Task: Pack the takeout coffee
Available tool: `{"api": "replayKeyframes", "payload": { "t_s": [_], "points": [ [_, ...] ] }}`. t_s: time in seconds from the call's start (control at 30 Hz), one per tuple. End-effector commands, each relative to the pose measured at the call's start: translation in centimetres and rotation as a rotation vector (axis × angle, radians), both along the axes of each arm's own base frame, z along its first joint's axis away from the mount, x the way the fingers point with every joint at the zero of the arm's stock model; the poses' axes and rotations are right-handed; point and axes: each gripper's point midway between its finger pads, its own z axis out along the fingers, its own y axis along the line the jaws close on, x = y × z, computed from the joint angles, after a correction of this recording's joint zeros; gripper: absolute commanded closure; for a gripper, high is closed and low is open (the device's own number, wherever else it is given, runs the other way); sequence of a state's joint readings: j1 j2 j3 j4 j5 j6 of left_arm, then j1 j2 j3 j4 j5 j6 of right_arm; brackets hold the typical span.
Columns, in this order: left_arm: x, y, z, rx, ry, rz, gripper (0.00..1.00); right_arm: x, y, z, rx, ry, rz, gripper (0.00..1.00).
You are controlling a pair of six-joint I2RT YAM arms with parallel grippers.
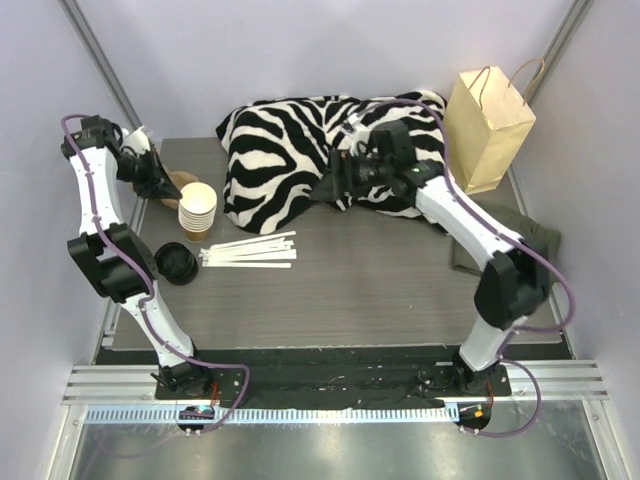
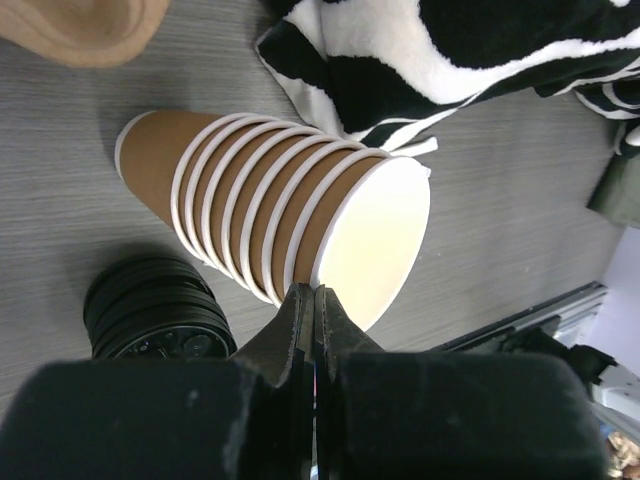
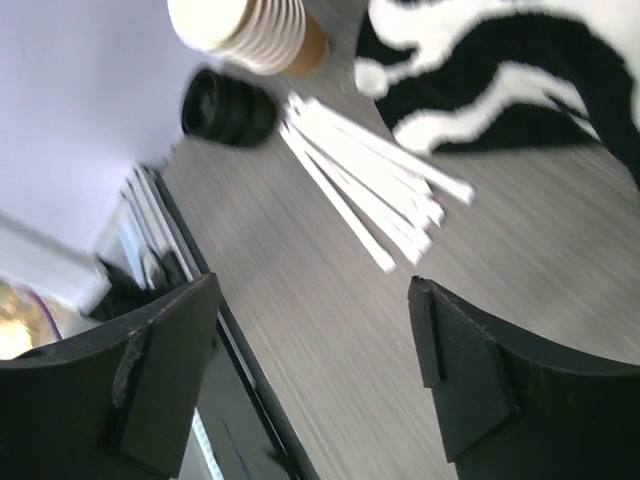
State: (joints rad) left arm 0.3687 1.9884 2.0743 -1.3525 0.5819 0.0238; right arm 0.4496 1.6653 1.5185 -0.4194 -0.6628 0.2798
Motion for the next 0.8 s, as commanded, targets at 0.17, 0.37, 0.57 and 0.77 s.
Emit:
{"api": "replayKeyframes", "payload": {
  "t_s": [0.17,0.37,0.57,0.77],
  "points": [
    [-1.4,0.4,1.6,-0.127,0.000,0.052,1.00,5.1,14.1,3.9,0.240,0.034,-0.011,0.22],
    [-1.3,0.8,4.2,-0.137,-0.061,0.057,1.00,3.9,16.7,2.5,0.238,0.053,0.053,0.22],
    [-1.6,0.8,6.7,-0.135,-0.117,0.058,1.00,3.2,16.0,3.5,0.225,-0.005,0.074,0.20],
    [-2.0,-0.1,10.7,-0.159,-0.226,0.043,1.00,2.5,15.3,5.5,0.222,-0.078,0.098,0.18]
  ]
}}
